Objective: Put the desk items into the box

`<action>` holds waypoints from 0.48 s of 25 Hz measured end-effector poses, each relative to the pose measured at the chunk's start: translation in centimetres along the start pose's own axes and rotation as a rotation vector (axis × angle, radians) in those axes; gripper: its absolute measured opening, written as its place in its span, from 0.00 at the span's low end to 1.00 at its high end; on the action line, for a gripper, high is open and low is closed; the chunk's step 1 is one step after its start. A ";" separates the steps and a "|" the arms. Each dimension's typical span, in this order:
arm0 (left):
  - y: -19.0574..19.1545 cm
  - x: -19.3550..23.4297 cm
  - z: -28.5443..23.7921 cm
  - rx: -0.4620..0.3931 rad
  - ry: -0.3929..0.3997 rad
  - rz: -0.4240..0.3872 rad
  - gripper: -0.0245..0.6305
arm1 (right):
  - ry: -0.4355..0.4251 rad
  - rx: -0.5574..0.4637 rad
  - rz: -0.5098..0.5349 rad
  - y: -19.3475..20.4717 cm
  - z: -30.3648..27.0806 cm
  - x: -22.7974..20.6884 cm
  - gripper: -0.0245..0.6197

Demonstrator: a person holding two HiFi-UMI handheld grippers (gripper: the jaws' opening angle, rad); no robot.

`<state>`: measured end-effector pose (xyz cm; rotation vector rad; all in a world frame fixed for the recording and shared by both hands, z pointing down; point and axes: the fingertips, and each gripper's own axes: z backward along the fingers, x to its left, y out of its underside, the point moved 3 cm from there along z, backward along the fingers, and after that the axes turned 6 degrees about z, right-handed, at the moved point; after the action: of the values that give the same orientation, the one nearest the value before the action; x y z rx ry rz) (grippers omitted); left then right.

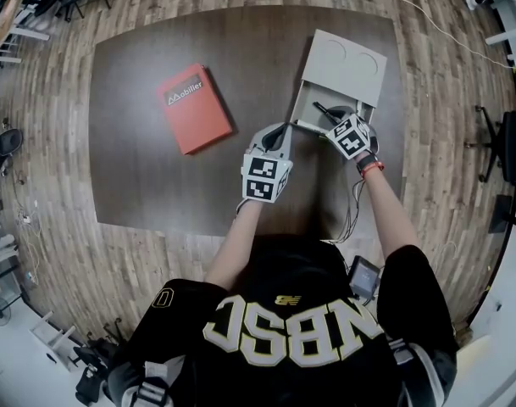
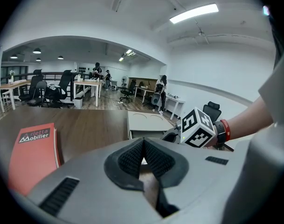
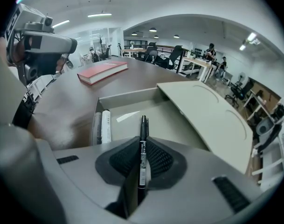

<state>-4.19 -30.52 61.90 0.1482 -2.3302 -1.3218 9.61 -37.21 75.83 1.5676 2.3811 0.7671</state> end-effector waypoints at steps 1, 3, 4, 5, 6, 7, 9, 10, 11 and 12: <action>0.0 0.0 0.0 0.000 0.000 0.000 0.06 | -0.001 -0.002 -0.003 0.0 0.0 0.0 0.12; -0.1 -0.1 0.1 -0.004 0.004 -0.001 0.06 | -0.004 -0.004 -0.018 0.0 -0.1 0.1 0.12; -0.1 -0.3 0.1 -0.006 0.006 -0.002 0.06 | -0.007 -0.005 -0.029 0.0 -0.1 0.1 0.12; -0.2 -0.5 0.1 -0.008 0.008 -0.004 0.06 | -0.010 -0.006 -0.044 0.1 -0.1 0.0 0.12; -0.2 -0.6 0.2 -0.009 0.010 -0.005 0.06 | -0.012 -0.010 -0.064 0.2 0.1 -0.1 0.14; -0.3 -0.7 0.3 -0.011 0.011 -0.007 0.06 | -0.009 -0.017 -0.084 0.2 0.4 -0.2 0.15; -0.6 -0.8 0.6 -0.019 0.013 -0.010 0.06 | 0.014 -0.044 -0.113 -0.1 1.4 -0.6 0.15; -0.8 -0.8 0.7 -0.025 0.013 -0.012 0.06 | 0.031 -0.064 -0.122 -0.4 2.0 -0.9 0.15; -1.0 -0.8 0.8 -0.031 0.012 -0.014 0.06 | 0.047 -0.086 -0.135 -0.7 2.7 -1.1 0.15; -1.2 -0.8 1.0 -0.037 0.011 -0.016 0.06 | 0.063 -0.109 -0.151 -1.1 3.5 -1.1 0.15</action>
<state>-4.03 -30.13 60.21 0.1629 -2.2981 -1.3678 10.69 -37.47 72.17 1.3243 2.4228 0.9089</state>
